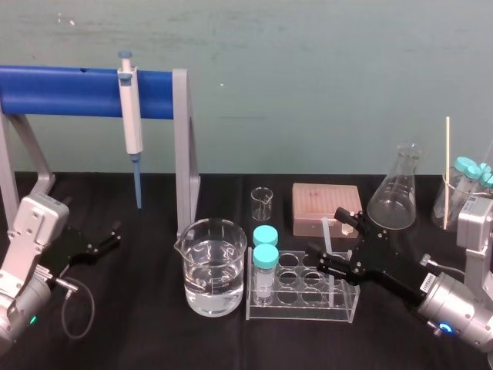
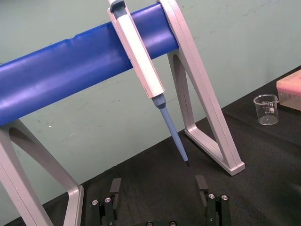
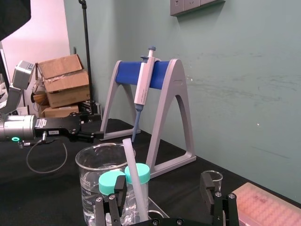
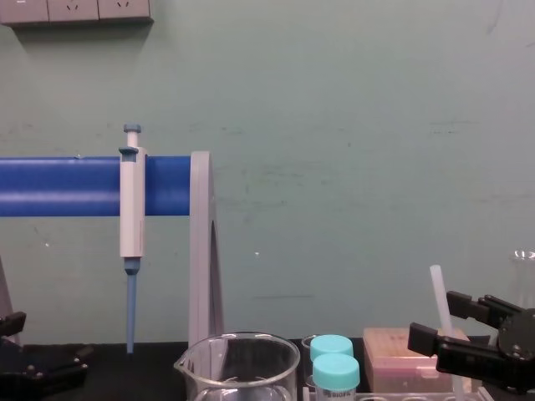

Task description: Pick up the stirring rod with one hand, then place it down.

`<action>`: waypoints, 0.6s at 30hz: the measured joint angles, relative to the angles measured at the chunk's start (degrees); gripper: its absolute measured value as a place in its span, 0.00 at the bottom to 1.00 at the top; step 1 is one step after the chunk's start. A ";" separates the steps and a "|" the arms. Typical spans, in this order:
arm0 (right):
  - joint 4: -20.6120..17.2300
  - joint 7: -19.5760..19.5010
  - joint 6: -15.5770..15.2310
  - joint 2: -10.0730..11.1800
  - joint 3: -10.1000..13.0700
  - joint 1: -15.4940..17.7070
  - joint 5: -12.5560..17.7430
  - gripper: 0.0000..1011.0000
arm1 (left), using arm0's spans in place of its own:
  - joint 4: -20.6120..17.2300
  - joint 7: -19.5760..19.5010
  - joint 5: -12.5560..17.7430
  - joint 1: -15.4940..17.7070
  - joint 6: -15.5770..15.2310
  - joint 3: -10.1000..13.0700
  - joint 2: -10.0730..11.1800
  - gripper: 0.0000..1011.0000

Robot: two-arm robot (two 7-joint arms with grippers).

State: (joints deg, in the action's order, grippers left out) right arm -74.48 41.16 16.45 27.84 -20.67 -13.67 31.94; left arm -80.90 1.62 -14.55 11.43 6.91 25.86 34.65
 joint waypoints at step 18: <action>-2.25 0.85 -3.07 3.53 0.20 1.41 -0.32 0.99 | 0.00 0.00 0.00 0.00 0.00 0.00 0.00 0.99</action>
State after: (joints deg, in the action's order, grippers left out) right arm -76.73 42.00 13.38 31.37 -20.47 -12.26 31.62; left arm -80.90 1.62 -14.55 11.43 6.91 25.86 34.65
